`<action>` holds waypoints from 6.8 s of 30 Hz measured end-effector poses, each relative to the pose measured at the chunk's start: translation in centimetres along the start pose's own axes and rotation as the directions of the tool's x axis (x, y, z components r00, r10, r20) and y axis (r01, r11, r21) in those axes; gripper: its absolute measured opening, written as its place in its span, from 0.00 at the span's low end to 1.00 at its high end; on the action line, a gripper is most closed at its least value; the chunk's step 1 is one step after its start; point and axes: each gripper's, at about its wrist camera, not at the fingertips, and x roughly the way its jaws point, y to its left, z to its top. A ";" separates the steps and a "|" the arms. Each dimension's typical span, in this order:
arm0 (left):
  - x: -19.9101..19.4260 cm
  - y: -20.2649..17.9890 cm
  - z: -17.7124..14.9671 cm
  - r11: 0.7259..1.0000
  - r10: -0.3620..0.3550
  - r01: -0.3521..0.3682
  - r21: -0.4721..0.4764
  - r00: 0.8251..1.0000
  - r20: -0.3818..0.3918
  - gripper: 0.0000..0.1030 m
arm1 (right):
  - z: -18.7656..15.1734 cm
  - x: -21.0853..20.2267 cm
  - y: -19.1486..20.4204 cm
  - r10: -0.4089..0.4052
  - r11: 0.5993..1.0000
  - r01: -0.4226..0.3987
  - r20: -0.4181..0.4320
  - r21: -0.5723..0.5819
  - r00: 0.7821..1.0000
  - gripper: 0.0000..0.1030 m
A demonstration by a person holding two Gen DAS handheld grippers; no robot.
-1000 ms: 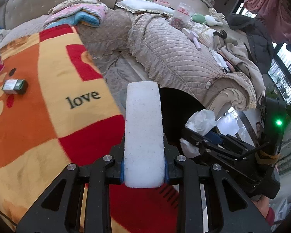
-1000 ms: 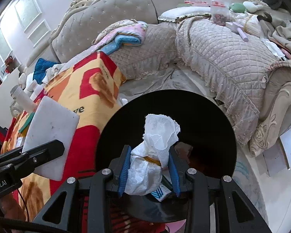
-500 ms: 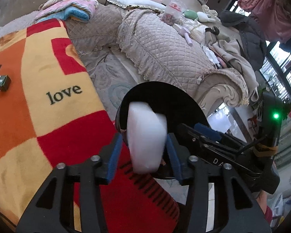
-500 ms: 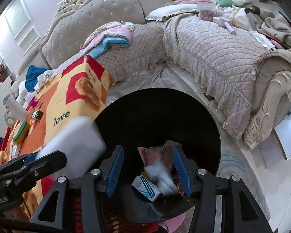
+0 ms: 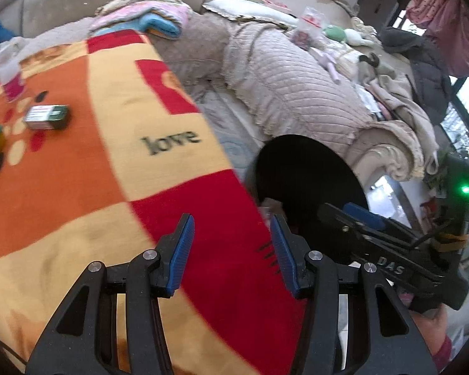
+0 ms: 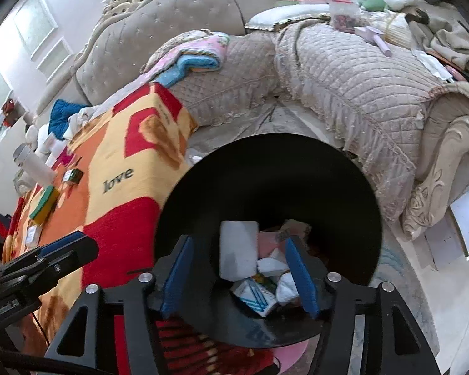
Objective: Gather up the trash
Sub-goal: 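Open both tools over the black bin to drop the foam block and tissue, then move the left tool toward the orange snack stick while the right tool approaches the white medicine box, then grasp the orange snack stick with the left tool while the right tool grasps the white medicine box, then carry the snack stick and medicine box over the black bin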
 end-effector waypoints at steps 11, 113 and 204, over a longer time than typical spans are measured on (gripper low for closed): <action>-3.2 6.0 -2.3 0.987 0.147 -0.145 -0.063 0.989 0.023 0.48 | -0.8 1.1 6.2 0.053 0.993 -0.057 -0.043 -0.106 0.998 0.60; -13.6 25.3 -8.9 0.878 0.333 -0.291 -0.381 0.942 0.048 0.14 | -5.7 3.6 30.5 0.209 0.782 -0.247 -0.134 -0.572 0.969 0.47; 3.8 -3.6 0.2 0.996 0.023 -0.016 0.089 0.996 -0.082 0.14 | 0.2 1.5 -1.7 -0.045 0.998 0.044 -0.036 -0.034 0.998 0.47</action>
